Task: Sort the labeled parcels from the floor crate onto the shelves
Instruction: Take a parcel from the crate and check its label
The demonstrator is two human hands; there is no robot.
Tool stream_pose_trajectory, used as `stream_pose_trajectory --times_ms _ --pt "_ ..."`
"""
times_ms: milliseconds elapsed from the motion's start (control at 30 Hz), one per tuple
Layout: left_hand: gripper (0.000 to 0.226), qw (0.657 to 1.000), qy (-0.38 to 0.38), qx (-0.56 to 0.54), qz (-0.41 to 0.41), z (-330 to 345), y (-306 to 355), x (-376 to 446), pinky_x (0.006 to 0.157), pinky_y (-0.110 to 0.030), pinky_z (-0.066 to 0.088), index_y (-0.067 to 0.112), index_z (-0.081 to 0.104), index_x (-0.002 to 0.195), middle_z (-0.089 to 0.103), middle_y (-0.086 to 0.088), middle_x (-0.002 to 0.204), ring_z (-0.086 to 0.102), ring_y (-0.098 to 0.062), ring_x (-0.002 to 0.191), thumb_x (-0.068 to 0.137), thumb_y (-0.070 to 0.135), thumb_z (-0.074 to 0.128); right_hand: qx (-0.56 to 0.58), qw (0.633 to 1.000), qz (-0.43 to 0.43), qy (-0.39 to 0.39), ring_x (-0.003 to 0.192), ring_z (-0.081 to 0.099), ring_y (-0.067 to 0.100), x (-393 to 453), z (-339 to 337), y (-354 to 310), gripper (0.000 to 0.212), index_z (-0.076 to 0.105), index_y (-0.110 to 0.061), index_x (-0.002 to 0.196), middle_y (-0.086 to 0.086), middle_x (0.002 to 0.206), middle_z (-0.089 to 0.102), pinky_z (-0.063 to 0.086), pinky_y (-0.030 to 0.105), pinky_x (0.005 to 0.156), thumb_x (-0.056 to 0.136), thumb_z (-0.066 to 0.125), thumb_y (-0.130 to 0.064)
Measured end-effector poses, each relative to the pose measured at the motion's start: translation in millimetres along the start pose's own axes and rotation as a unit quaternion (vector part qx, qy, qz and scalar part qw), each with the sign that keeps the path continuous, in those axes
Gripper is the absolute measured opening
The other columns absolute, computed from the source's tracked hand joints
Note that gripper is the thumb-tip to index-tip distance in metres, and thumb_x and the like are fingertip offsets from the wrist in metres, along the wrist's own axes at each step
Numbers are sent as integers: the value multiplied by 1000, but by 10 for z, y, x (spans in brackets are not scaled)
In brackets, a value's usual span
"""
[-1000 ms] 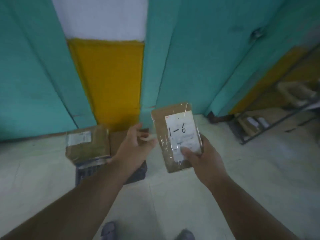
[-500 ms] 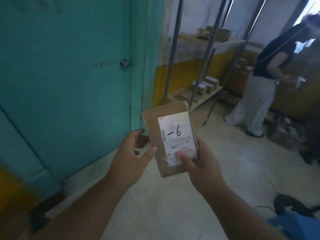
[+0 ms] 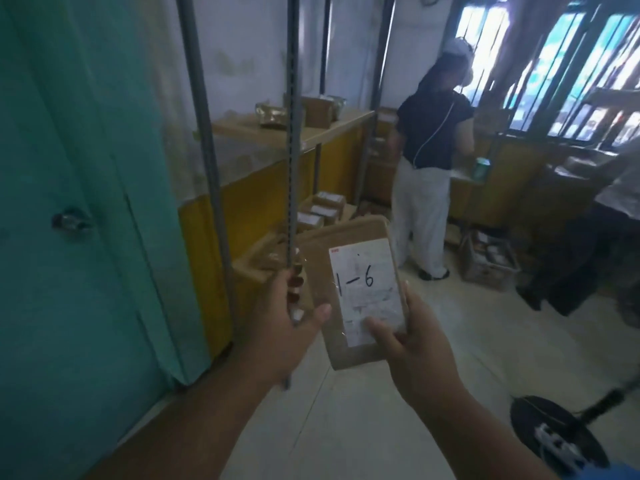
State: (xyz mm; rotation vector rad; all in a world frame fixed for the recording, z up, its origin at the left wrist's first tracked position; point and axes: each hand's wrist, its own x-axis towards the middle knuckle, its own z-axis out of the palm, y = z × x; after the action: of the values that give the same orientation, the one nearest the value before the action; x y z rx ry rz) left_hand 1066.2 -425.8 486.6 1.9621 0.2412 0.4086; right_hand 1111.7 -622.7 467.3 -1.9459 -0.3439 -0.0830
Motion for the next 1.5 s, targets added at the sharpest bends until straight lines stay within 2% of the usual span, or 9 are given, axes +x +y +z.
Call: stream_pose_trajectory --times_ms 167,300,433,733,900,1167,1333,1433,1500 --pt "56 999 8 4 48 726 250 1128 91 -42 52 42 43 131 56 20 126 56 -7 111 84 44 72 -7 998 -23 54 115 63 6 1053 -409 321 65 44 -39 143 -13 132 61 57 41 93 84 69 -48" --pt "53 998 37 0 55 1314 422 1987 90 -43 53 46 40 129 58 18 125 57 -10 112 86 42 71 -25 997 -58 53 117 60 3 2057 -757 600 69 39 -35 149 -14 134 60 56 24 90 87 68 -45" --pt "51 996 60 -3 65 1745 666 2795 84 -42 56 61 39 116 59 24 117 60 -6 106 85 39 73 -26 995 -87 29 121 58 6 3133 -1124 743 71 40 -38 146 -13 137 57 57 41 93 81 63 -57" --pt "68 984 134 55 107 2221 948 4793 58 -2 43 45 33 140 44 32 116 49 15 93 86 35 73 53 988 -143 18 115 62 4 5554 -1242 796 66 45 -40 142 -15 130 61 58 39 92 81 61 -59" --pt "81 970 152 133 135 2339 1134 5841 104 -39 44 41 24 150 42 18 145 44 -6 128 84 46 71 90 983 -160 26 99 67 -5 6740 -1330 642 37 54 -38 130 -19 115 69 60 24 79 94 61 -41" --pt "92 933 214 233 170 2612 1328 7020 90 -26 45 46 23 149 44 26 127 49 1 107 76 48 78 16 976 -219 5 82 65 -4 8264 -1428 467 29 55 -34 115 -18 95 67 47 16 64 95 53 -55" --pt "92 908 288 252 170 2826 1405 7506 83 -12 43 76 16 128 42 49 110 50 18 99 76 38 81 -3 957 -278 -80 81 65 3 9098 -1369 547 38 48 -33 124 -15 98 66 55 31 68 97 44 -59" --pt "87 882 320 317 140 2965 1486 7681 93 -25 49 69 22 134 50 30 127 54 4 105 80 30 79 8 935 -309 -174 90 67 4 9539 -1342 565 48 34 -37 142 -19 116 62 60 35 78 99 43 -55" --pt "72 871 336 343 105 3001 1541 7794 85 -19 47 61 32 137 53 18 126 54 1 98 86 29 73 24 911 -339 -235 108 63 8 9795 -1327 537 57 18 -49 147 -20 132 53 59 38 86 98 47 -54"
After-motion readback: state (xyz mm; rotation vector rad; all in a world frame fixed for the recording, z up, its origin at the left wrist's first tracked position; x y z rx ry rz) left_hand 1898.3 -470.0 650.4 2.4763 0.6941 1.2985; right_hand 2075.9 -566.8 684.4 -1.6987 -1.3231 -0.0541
